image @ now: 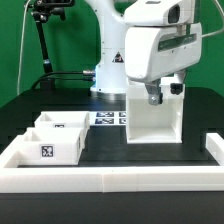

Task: Assemble drawer

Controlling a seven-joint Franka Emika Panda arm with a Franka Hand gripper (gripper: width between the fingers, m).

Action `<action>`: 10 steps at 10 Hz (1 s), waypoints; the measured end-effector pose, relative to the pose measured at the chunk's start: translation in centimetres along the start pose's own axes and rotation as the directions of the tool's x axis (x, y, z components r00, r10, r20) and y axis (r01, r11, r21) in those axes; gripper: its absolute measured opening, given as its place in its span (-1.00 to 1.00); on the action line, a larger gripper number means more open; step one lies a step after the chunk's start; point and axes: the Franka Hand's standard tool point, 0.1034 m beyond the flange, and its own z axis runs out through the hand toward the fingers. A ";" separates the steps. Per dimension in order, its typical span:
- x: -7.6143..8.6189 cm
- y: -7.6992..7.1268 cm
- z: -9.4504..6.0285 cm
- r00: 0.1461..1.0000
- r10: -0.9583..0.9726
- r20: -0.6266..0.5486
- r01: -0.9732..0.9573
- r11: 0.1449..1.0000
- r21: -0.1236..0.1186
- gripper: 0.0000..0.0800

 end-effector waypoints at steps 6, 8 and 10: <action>0.0 0.0 0.0 1.000 0.000 0.000 0.000 1.000 0.000 0.62; 0.0 0.0 0.0 1.000 0.000 0.000 0.000 1.000 0.000 0.62; 0.0 0.0 0.0 1.000 0.000 0.000 0.000 1.000 0.000 0.62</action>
Offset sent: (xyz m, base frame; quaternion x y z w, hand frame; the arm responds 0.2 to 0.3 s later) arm 0.0000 0.0000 0.0000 0.0000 0.0000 0.0000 1.0000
